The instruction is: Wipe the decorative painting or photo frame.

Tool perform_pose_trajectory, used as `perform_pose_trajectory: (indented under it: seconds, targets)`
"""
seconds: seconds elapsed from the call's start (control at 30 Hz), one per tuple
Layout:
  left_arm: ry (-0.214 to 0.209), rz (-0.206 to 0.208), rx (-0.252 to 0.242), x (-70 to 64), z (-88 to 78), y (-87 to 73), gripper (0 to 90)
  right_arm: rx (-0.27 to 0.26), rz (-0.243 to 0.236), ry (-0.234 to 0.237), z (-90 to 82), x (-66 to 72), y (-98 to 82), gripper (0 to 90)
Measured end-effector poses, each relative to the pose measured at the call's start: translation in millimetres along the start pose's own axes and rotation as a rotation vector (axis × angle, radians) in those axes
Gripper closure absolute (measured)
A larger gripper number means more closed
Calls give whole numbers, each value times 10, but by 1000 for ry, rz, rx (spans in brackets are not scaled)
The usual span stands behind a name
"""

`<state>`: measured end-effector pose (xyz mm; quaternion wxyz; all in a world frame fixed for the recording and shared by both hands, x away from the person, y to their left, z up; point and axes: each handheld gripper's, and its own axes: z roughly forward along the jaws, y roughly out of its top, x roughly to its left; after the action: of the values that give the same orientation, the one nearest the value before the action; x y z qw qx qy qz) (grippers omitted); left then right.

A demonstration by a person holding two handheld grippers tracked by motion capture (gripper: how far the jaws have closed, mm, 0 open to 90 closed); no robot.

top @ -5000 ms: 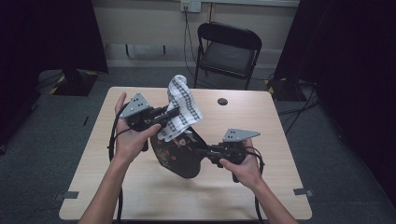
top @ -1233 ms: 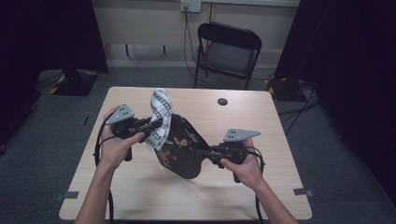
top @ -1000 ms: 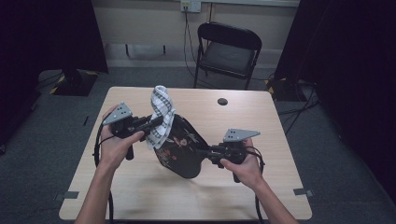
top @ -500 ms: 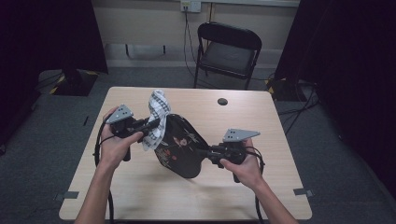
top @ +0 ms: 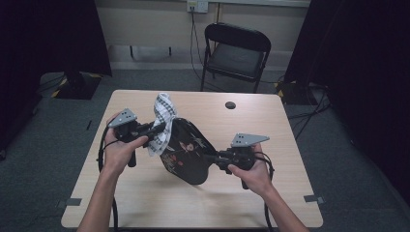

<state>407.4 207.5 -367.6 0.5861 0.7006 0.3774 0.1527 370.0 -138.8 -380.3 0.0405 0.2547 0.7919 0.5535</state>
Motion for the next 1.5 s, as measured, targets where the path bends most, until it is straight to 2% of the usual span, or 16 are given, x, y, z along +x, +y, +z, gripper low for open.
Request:
perform_pose_trajectory:
  seconds: [0.13,0.2,0.3,0.33,0.37,0.47,0.6,0.73,0.8,0.93,1.03,1.1,1.2,1.33,1.43,1.5]
  targets:
    - [8,12,2,-38,-13,34,757,-1,-1,2,3,1,2,786]
    - [-3,25,-23,-92,-27,74,759,-1,-2,1,3,3,1,786]
    - [-48,28,-79,-172,-81,146,761,-1,-2,0,-1,2,-2,786]
    - [-46,38,-81,-198,-95,165,761,-1,-1,1,-1,2,-3,786]
    - [-36,54,-77,-211,-99,174,761,-1,-1,1,-2,2,-3,786]
    - [-24,52,-59,-182,-56,134,761,-1,-1,3,-1,-1,-2,786]
    - [25,42,-7,-76,11,35,762,1,1,3,-5,-5,-2,786]
    - [30,15,1,-19,7,3,763,1,-4,4,-1,-1,1,787]
    - [9,9,-32,-50,-12,35,764,1,-4,4,3,2,4,787]
    - [-11,44,-107,-193,-60,141,775,-1,-5,7,11,9,6,787]
    - [9,73,-91,-227,-60,164,774,-3,-3,9,10,6,3,787]
    - [9,49,-79,-173,-35,124,773,-2,-5,8,9,8,2,787]
    - [24,31,-21,-60,28,21,774,-2,-7,9,8,9,2,788]
    - [42,2,26,74,61,-80,775,-2,-4,11,7,2,2,788]
    - [37,-5,26,72,36,-68,777,-3,-5,13,13,3,5,787]
    - [9,-16,-8,29,23,-29,777,-3,-6,14,15,4,5,787]
